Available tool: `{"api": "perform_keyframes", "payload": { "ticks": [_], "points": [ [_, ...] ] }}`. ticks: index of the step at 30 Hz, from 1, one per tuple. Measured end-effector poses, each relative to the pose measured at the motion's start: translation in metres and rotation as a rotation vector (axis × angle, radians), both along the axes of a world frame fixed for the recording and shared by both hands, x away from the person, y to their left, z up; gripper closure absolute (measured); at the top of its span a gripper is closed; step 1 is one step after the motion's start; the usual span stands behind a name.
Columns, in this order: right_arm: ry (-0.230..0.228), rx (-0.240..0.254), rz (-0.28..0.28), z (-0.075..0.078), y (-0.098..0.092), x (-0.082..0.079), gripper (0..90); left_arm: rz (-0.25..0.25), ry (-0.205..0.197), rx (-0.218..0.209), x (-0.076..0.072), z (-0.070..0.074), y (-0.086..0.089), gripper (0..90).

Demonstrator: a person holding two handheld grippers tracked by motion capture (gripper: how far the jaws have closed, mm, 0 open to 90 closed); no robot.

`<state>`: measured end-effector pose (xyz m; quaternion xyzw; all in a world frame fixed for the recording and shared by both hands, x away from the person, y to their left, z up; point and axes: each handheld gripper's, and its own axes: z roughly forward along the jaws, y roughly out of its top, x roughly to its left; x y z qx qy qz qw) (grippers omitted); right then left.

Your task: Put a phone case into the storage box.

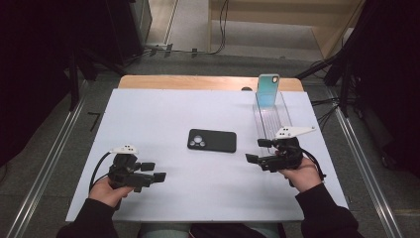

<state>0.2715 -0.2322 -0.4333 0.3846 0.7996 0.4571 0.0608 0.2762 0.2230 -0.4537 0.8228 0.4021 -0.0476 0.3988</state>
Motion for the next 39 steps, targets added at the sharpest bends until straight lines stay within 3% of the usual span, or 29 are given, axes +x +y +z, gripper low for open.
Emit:
{"api": "perform_keyframes", "payload": {
  "ticks": [11,19,24,27,33,37,39],
  "points": [
    [0.001,-0.021,0.066,-0.022,-0.007,-0.021,20.7,-0.010,-0.006,-0.005,-0.001,0.000,-0.001,28.4],
    [0.049,-0.033,0.105,-0.034,-0.012,-0.024,20.7,-0.017,-0.016,-0.020,-0.003,0.000,-0.003,28.4],
    [0.052,-0.023,0.105,-0.033,-0.012,-0.024,20.2,-0.020,-0.016,-0.021,-0.003,-0.002,-0.003,28.4],
    [0.076,0.032,0.103,-0.029,-0.013,-0.021,16.3,-0.017,-0.015,-0.022,-0.003,-0.002,-0.003,28.4],
    [0.079,0.025,0.095,-0.017,-0.011,-0.018,15.8,-0.018,-0.016,-0.019,-0.004,-0.002,-0.003,28.4],
    [0.044,0.004,0.091,-0.012,-0.007,-0.015,15.9,-0.017,-0.014,-0.022,-0.005,-0.002,-0.002,28.4],
    [0.050,0.009,0.091,-0.011,-0.006,-0.012,15.8,-0.018,-0.011,-0.027,-0.005,-0.002,-0.001,28.4]
  ]
}}
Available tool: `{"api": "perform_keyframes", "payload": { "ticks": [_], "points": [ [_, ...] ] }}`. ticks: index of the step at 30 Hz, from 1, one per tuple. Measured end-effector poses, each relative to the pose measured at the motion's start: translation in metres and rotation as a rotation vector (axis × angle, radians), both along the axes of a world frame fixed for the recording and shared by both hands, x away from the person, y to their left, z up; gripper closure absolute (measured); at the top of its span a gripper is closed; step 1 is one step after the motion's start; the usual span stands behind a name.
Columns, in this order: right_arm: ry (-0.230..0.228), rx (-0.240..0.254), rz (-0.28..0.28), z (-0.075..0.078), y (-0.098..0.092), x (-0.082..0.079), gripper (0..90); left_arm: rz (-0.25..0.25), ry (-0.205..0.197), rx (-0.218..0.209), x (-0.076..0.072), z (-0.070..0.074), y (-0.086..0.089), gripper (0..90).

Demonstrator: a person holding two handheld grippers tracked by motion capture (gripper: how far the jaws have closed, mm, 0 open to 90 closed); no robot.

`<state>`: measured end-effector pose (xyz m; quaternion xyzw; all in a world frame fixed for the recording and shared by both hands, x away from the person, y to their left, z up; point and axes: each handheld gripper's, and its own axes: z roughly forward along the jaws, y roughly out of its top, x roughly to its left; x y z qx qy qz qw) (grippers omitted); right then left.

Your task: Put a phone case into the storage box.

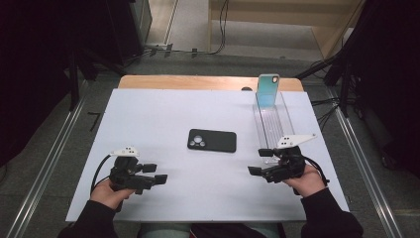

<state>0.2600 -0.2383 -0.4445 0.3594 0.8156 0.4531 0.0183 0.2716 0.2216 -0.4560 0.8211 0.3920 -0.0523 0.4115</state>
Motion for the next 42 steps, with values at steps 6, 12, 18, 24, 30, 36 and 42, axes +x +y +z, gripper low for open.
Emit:
{"api": "perform_keyframes", "payload": {
  "ticks": [6,12,18,24,30,36,42],
  "points": [
    [-0.017,-0.001,0.017,0.004,0.006,0.008,15.6,0.003,0.005,-0.003,0.000,-0.001,0.001,28.4],
    [-0.004,0.003,0.006,0.006,0.013,0.021,15.7,0.001,0.005,0.005,-0.001,-0.001,0.000,28.4],
    [0.004,0.002,0.017,0.010,0.022,0.028,15.7,0.013,-0.004,0.009,-0.002,0.000,0.000,28.4],
    [0.002,0.013,0.006,0.015,0.030,0.039,15.7,0.010,-0.001,0.011,0.000,0.000,0.001,28.4],
    [-0.008,0.005,0.019,0.015,0.038,0.050,15.7,0.006,0.000,0.008,0.001,-0.002,0.002,28.4],
    [0.006,-0.007,0.027,0.012,0.042,0.058,15.7,0.016,0.003,0.011,0.001,-0.003,0.006,28.4],
    [0.000,-0.003,0.027,0.008,0.046,0.067,15.7,0.018,-0.001,0.009,0.000,-0.001,0.005,28.4]
  ]
}}
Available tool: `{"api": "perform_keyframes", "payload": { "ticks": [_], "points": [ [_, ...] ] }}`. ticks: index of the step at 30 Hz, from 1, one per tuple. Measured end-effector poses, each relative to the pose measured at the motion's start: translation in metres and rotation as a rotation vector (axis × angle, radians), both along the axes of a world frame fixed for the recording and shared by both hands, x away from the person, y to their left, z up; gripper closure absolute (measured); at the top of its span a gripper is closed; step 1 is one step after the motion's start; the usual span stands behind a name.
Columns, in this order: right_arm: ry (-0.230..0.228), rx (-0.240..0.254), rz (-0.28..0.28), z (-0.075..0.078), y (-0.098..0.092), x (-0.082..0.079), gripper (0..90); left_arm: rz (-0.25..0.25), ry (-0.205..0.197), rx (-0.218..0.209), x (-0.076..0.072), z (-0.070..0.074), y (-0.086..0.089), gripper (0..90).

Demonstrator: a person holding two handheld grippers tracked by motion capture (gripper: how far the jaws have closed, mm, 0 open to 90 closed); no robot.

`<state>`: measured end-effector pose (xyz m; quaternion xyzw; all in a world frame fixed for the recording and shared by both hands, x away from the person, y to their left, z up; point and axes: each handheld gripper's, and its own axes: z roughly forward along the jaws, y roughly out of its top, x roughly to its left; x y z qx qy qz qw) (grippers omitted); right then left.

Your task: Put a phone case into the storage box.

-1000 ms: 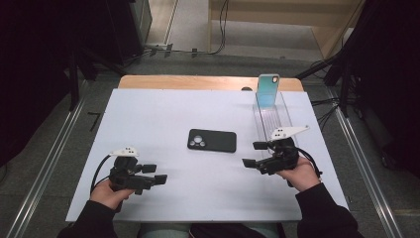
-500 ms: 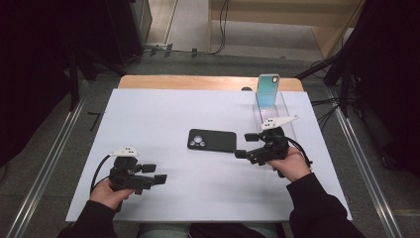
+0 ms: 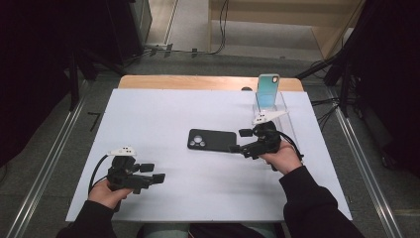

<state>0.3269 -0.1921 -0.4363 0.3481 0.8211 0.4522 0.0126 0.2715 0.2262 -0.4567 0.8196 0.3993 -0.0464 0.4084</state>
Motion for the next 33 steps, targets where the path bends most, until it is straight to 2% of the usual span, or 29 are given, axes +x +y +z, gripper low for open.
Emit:
{"api": "perform_keyframes", "payload": {
  "ticks": [6,10,18,33],
  "points": [
    [-0.016,-0.013,0.025,0.002,0.007,0.009,15.7,-0.002,0.001,0.002,0.001,-0.001,-0.001,28.4],
    [-0.017,-0.002,0.044,0.005,0.009,0.013,15.7,0.002,0.001,-0.003,0.001,-0.001,0.000,28.4],
    [-0.046,-0.003,0.110,0.006,0.016,0.023,15.7,-0.009,-0.002,-0.002,0.001,-0.001,-0.002,28.4],
    [-0.038,-0.024,0.124,0.001,0.034,0.044,15.7,-0.015,0.002,-0.003,0.002,-0.001,-0.003,28.4]
  ]
}}
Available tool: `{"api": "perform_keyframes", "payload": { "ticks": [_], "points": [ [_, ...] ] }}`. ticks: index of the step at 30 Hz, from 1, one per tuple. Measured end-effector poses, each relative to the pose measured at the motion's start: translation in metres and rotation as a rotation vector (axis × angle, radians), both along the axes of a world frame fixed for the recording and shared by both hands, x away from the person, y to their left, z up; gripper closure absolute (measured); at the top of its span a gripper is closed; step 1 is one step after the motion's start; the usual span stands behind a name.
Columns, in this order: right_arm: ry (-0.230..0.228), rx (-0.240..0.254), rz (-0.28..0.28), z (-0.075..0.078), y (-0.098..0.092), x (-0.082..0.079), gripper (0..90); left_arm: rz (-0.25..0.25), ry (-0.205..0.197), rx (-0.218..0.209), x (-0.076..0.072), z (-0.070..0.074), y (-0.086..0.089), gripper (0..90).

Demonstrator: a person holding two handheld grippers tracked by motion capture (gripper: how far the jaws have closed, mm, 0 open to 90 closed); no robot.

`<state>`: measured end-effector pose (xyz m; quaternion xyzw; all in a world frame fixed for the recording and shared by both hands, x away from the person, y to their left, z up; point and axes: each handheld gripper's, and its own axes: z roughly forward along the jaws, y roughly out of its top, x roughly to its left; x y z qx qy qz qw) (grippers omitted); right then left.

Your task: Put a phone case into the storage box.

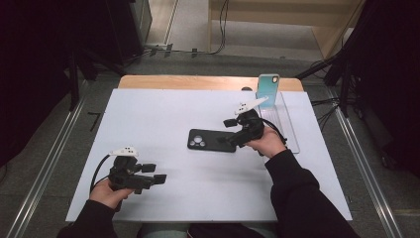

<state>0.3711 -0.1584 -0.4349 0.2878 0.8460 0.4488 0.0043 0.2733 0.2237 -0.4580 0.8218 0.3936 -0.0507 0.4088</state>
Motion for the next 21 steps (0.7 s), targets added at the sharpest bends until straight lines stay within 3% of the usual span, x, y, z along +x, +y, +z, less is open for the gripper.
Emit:
{"api": "perform_keyframes", "payload": {
  "ticks": [13,17,19,21],
  "points": [
    [0.021,-0.040,0.019,-0.008,0.016,0.022,15.7,0.006,0.001,-0.005,-0.001,0.000,0.002,28.4],
    [0.033,-0.078,-0.041,-0.010,0.018,0.029,17.4,0.008,0.000,-0.004,-0.001,0.000,0.003,28.4],
    [0.027,-0.101,-0.098,-0.012,0.019,0.032,22.2,0.011,0.000,-0.006,-0.001,0.000,0.003,28.5],
    [0.031,-0.112,-0.144,-0.013,0.019,0.035,34.0,0.015,0.005,-0.011,-0.002,0.000,0.003,28.5]
  ]
}}
